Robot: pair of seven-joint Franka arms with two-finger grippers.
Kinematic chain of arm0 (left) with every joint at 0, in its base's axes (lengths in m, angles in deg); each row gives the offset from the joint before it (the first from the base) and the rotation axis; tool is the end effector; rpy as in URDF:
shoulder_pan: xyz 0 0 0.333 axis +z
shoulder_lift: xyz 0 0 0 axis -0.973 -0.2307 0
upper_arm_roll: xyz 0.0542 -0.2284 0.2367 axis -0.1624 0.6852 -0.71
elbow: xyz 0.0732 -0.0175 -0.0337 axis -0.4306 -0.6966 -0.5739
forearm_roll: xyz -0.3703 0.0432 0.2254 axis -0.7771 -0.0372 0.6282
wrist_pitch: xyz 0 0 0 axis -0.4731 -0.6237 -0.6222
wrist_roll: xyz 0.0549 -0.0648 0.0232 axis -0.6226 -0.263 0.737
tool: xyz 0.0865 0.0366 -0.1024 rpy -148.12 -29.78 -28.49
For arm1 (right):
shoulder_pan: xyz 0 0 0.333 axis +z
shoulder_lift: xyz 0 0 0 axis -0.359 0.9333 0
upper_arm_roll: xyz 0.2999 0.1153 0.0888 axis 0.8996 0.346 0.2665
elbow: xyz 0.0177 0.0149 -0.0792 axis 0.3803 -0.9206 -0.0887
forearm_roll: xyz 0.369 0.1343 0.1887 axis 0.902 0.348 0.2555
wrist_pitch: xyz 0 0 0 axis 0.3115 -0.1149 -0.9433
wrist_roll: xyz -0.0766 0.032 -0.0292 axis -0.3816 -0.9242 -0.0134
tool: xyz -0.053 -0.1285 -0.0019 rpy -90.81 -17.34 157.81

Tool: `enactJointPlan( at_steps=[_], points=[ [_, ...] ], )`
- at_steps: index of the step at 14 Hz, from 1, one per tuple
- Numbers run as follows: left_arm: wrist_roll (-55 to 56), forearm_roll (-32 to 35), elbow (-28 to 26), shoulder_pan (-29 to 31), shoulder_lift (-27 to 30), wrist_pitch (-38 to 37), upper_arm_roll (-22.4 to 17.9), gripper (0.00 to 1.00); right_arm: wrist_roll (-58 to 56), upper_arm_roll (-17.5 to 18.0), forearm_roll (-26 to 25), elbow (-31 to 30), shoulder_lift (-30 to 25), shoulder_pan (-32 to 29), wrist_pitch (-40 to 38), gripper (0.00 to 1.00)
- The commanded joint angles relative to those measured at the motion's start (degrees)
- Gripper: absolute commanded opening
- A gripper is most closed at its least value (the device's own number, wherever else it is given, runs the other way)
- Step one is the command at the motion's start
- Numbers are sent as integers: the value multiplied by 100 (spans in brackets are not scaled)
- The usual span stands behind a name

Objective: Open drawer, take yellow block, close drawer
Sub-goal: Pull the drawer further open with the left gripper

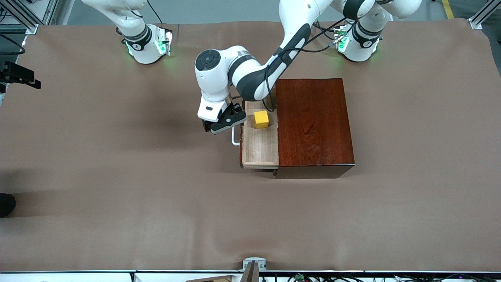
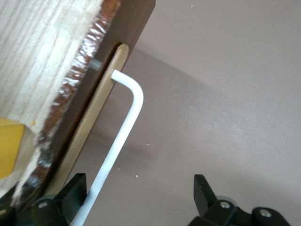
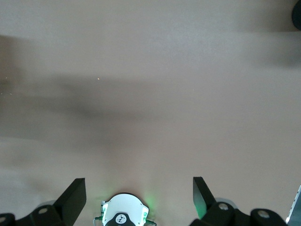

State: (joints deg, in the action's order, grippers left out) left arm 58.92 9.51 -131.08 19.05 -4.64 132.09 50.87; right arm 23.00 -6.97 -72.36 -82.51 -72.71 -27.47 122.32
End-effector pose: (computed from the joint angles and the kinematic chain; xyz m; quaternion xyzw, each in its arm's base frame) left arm 0.4834 -0.6806 0.2831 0.9713 0.2276 0.0664 0.0167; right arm 0.5670 -0.0815 0.6300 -0.9945 -0.0481 0.0919 0.0147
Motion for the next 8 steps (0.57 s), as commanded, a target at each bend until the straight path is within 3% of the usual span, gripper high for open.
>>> enactJointPlan(
  at_steps=[1, 6, 8],
  points=[
    [-16, -103, 309, -40, 63, -397, -60, 100, 80, 3, -33, -15, -17, -16, -51, 100],
    [-367, -95, 301, 214, 642, -976, -166, 100, 97, 11, 11, -24, -17, 45, -68, 100],
    [-902, -95, 196, 469, 1116, -1345, -166, 100, 857, 29, 125, -33, -17, 159, -112, 100]
  ],
)
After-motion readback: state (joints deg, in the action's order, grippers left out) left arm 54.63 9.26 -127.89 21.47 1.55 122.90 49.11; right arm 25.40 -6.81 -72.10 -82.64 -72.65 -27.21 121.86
